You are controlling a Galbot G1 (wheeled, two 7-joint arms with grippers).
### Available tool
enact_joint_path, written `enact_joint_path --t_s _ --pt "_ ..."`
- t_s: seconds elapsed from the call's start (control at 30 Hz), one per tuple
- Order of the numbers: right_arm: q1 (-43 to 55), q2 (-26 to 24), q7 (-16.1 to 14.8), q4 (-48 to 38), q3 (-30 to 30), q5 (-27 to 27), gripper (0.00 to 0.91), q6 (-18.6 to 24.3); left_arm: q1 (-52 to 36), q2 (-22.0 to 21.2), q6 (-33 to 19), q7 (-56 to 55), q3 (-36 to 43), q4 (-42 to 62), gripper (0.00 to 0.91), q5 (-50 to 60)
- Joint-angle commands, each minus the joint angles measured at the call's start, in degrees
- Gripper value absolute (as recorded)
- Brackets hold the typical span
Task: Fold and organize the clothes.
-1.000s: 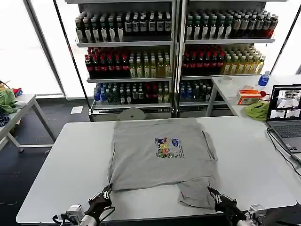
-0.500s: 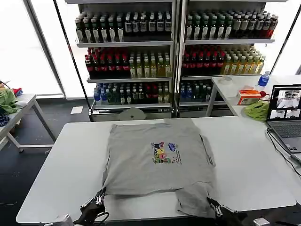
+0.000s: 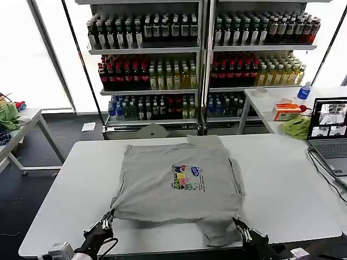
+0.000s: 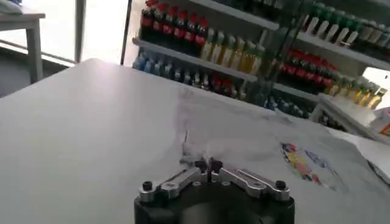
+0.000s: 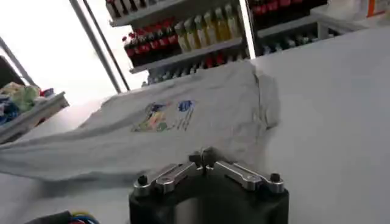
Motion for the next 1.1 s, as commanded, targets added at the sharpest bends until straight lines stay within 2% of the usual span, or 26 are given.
enact_joint_path --t_s 0.03,0.33,0.87,1.1 --pt "9.2 0.1 0.1 -1.3 -1.0 1.7 0.0 1.3 -6.5 2.3 2.4 -1.3 -0.7 -0.2 0.01 -1.4" --pt "16.2 1.4 2.2 -3.3 -1.0 5.2 0.0 0.6 -10.4 5.2 3.3 0.3 1.6 3.9 0.01 -2.3" --pt "26.0 5.4 3.7 -11.4 -4.3 1.1 0.0 0.4 -21.8 14.7 4.0 7.0 8.6 16.4 0.01 2.5" --pt "27.7 5.9 4.7 -13.9 -5.9 -0.6 0.0 -0.7 -25.1 17.0 4.5 6.9 6.9 19.8 0.01 -0.2"
